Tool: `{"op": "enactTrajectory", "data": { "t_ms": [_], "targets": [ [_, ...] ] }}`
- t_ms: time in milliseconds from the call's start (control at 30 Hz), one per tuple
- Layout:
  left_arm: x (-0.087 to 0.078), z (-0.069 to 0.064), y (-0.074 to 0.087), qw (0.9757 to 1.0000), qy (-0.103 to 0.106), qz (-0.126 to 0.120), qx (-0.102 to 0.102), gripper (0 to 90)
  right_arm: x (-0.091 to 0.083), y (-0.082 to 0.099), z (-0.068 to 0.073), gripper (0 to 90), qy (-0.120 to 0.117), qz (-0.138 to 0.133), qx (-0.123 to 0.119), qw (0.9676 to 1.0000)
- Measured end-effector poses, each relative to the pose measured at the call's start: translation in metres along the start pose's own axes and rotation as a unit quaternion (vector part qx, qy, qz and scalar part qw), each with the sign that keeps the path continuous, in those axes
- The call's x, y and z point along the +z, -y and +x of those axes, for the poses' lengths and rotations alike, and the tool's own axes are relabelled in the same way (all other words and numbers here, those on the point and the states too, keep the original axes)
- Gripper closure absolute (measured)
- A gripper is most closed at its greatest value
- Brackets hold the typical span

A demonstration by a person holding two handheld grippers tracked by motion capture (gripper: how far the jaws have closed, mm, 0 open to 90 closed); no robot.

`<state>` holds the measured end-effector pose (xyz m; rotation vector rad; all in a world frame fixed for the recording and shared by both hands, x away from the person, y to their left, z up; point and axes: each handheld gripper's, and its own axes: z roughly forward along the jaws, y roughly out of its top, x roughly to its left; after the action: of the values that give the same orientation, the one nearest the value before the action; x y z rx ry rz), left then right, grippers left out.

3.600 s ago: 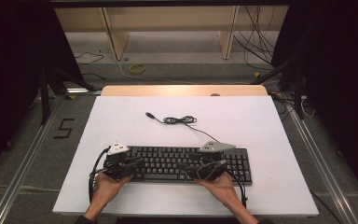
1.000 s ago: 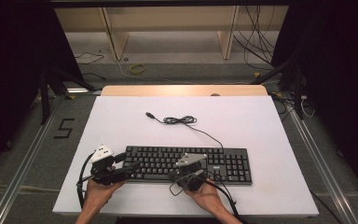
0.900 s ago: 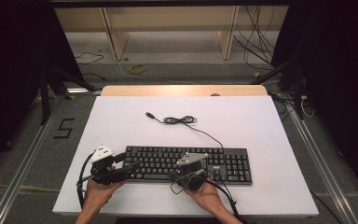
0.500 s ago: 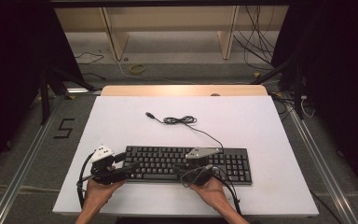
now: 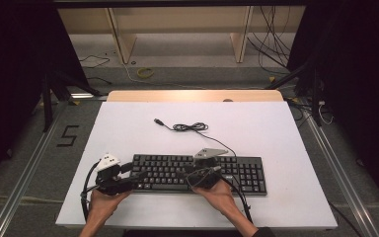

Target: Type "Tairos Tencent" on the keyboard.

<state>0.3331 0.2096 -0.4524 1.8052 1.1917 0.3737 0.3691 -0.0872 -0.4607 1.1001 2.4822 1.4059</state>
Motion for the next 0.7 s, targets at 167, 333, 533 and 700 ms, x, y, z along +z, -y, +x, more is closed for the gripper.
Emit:
{"op": "enactTrajectory", "data": {
  "t_ms": [167,333,533,700],
  "targets": [
    [-0.001,0.002,0.001,0.9999,-0.01,0.013,0.004,46.8,0.01,-0.01,0.002,52.8,0.001,0.004,-0.001,1.0],
    [-0.001,0.005,0.004,0.9993,-0.017,0.031,0.01,60.8,0.021,-0.018,0.003,45.1,-0.003,0.009,-0.003,0.9999],
    [0.001,0.006,0.006,0.9982,-0.021,0.052,0.022,78.6,0.029,-0.023,0.005,54.0,-0.003,0.008,-0.009,0.9999],
    [0.003,0.007,0.008,0.9972,-0.021,0.067,0.026,88.5,0.033,-0.027,0.007,73.7,0.004,0.009,-0.016,0.9998]
  ]
}}
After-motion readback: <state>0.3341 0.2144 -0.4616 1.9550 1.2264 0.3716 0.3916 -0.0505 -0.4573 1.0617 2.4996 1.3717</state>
